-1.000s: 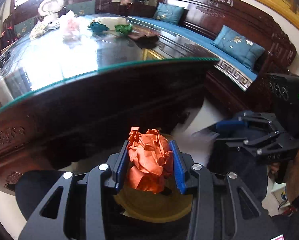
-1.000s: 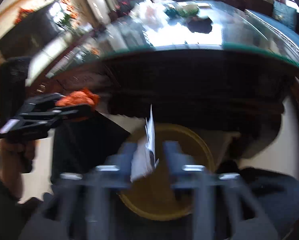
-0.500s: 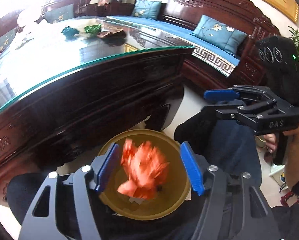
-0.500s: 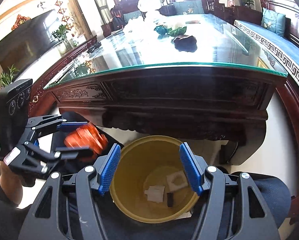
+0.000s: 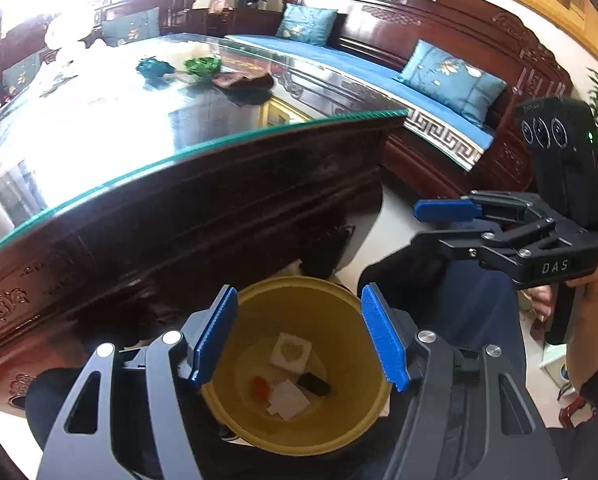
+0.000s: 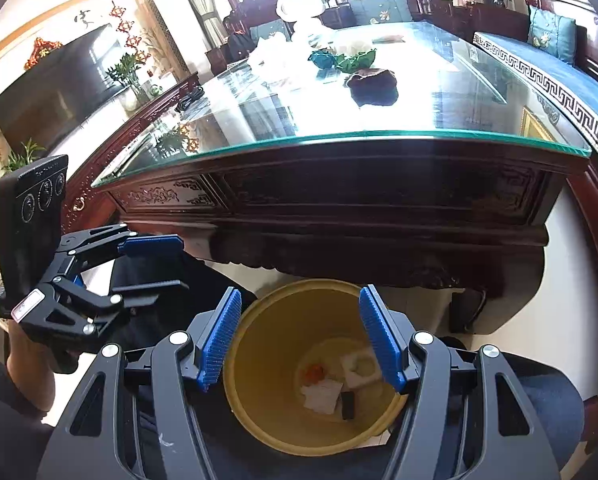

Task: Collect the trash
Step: 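Carry the orange paper and napkins to the yellow bin and release both, then return to the table and grasp the brown knit cloth with the right tool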

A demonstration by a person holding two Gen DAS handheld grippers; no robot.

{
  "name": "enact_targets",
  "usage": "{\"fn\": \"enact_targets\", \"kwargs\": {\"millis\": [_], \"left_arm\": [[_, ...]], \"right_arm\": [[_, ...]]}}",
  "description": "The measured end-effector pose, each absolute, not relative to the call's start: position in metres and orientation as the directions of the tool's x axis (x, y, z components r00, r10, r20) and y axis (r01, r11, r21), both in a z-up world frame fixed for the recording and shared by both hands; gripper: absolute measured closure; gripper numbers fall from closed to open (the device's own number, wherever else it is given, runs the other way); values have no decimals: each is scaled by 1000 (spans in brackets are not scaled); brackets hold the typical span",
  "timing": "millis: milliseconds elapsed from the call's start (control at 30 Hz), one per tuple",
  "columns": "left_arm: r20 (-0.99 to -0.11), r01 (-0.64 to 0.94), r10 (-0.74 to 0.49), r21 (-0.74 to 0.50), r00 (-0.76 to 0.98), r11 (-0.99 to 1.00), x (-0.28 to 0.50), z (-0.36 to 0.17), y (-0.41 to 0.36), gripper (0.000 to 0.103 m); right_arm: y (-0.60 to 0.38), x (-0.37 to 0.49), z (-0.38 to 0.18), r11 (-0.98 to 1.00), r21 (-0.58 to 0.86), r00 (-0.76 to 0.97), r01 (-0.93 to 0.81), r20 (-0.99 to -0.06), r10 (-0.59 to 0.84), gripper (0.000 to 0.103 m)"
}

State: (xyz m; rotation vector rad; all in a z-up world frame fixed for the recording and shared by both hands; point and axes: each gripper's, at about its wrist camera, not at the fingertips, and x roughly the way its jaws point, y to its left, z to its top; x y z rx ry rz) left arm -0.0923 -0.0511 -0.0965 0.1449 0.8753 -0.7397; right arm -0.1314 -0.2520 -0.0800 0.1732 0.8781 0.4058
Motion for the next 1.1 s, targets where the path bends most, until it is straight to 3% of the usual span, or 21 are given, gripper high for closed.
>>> {"fn": "enact_targets", "kwargs": {"millis": [233,433,633,1100], "left_arm": [[-711,609,-526,-173,466,774,-55,-74,-45,39],[-666,594,-531,-161,524,788,-12,-46,-53,27],[-667,567,-504,-146,549,811,50,-33,-67,27],[-721,500,-463,-185,516,846,163,-50,-79,27]], "right_arm": [[-254,-96,-57,904,315,595,-288,-681,427,42],[-261,-51,-34,889,349,620,-296,-638,457,42],[-273,-4,-21,881,389,639,-269,-613,465,42],[-294,88,-29,911,360,622,-203,-671,404,39]]}}
